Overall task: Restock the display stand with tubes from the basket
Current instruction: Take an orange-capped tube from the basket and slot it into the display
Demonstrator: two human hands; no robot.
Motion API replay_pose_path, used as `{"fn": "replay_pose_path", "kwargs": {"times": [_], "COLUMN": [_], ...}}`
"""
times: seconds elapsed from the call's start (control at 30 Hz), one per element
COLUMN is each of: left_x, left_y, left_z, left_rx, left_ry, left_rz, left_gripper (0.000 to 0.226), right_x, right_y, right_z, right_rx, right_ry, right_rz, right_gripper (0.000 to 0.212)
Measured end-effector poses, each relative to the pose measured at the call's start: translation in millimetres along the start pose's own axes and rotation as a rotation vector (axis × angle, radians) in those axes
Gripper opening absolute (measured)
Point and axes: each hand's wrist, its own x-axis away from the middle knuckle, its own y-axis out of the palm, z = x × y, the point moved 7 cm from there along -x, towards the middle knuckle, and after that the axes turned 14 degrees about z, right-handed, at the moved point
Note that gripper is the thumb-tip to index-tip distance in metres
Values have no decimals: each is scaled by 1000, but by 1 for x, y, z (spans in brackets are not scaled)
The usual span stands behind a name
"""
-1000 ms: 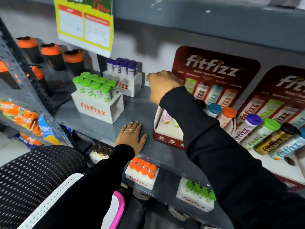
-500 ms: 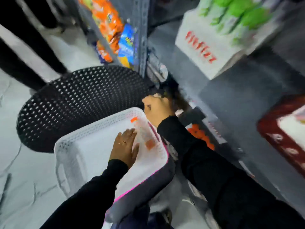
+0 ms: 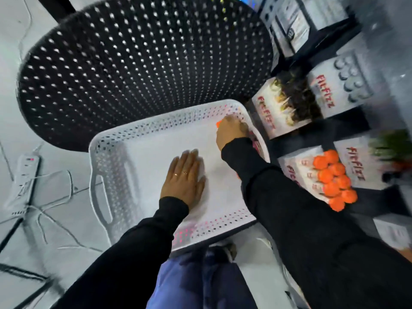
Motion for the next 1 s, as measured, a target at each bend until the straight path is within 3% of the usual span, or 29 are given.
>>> {"fn": "replay_pose_path", "kwargs": {"times": [0.17,0.37,0.57,0.77,0.9,1.0], "left_x": [5,1,-25,-85,-81,-44], "left_y": [-1,-13,-60,-144,-188,-201], "left_z": [-5,1,41,154,255,323], "left_rx": [19,55,177,352,393,431], "left_ry": [-14,-61,25,321,670,1044], "left_rz": [-50,-63,42,259,253,275], "left_gripper": [63,56,57,51,51,42], "right_x": [13,39,89,172,229,279], "right_y": [-20,-59,-130,-231,-270,-280], "right_z": [-5,6,56,142,202,241], "right_rx": [-153,-241,-499,-579,-500,-468], "right_ry": [23,29,184,299,413,514], "right_rz": [90,178,278,475,600,657], "right_gripper": [26,30,31,10,36,39]}}
